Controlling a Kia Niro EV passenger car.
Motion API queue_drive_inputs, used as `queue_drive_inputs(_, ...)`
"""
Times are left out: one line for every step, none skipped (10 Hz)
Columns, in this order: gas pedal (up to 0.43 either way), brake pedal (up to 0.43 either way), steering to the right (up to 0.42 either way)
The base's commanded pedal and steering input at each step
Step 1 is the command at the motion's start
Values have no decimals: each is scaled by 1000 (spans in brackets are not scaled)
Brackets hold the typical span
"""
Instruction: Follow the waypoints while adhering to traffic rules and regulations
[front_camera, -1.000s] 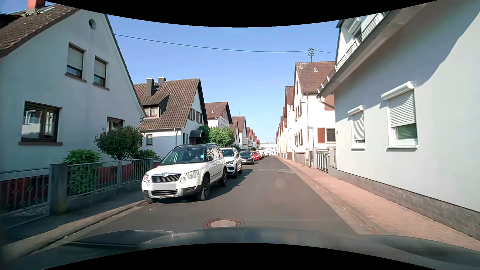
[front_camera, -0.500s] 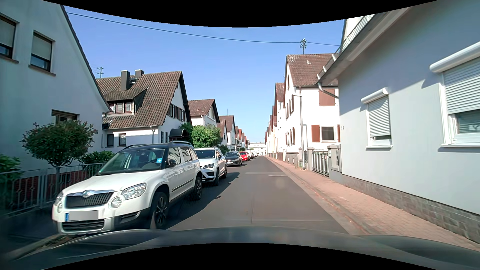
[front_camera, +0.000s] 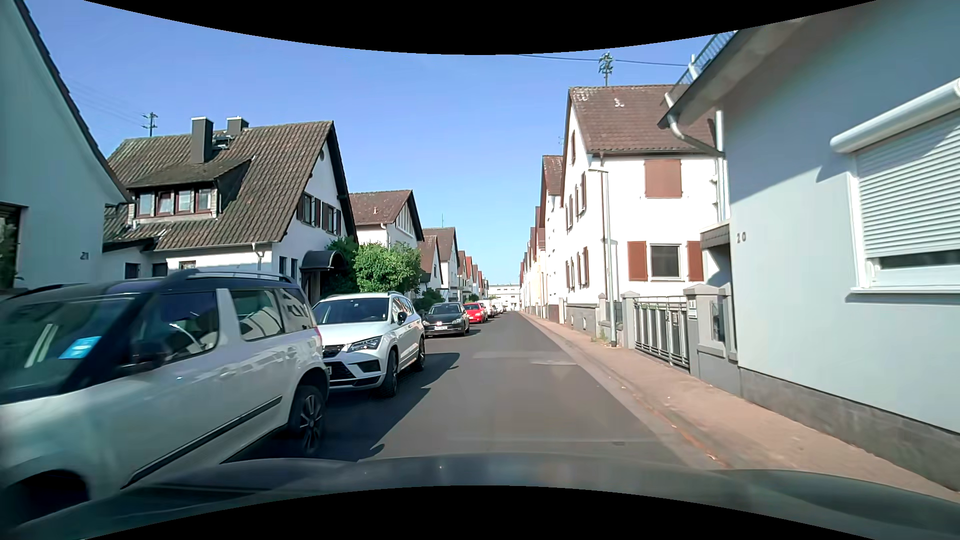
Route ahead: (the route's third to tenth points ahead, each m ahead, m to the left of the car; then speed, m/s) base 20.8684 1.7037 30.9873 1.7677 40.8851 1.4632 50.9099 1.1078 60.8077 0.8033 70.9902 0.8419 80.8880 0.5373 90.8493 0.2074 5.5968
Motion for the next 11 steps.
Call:
queue_drive_inputs(240, 0, 12)
queue_drive_inputs(240, 0, 8)
queue_drive_inputs(240, 0, 5)
queue_drive_inputs(240, 0, 4)
queue_drive_inputs(240, 0, 4)
queue_drive_inputs(240, 0, 4)
queue_drive_inputs(240, 0, 3)
queue_drive_inputs(240, 0, 0)
queue_drive_inputs(240, 0, -1)
queue_drive_inputs(240, 0, -2)
queue_drive_inputs(240, 0, -3)
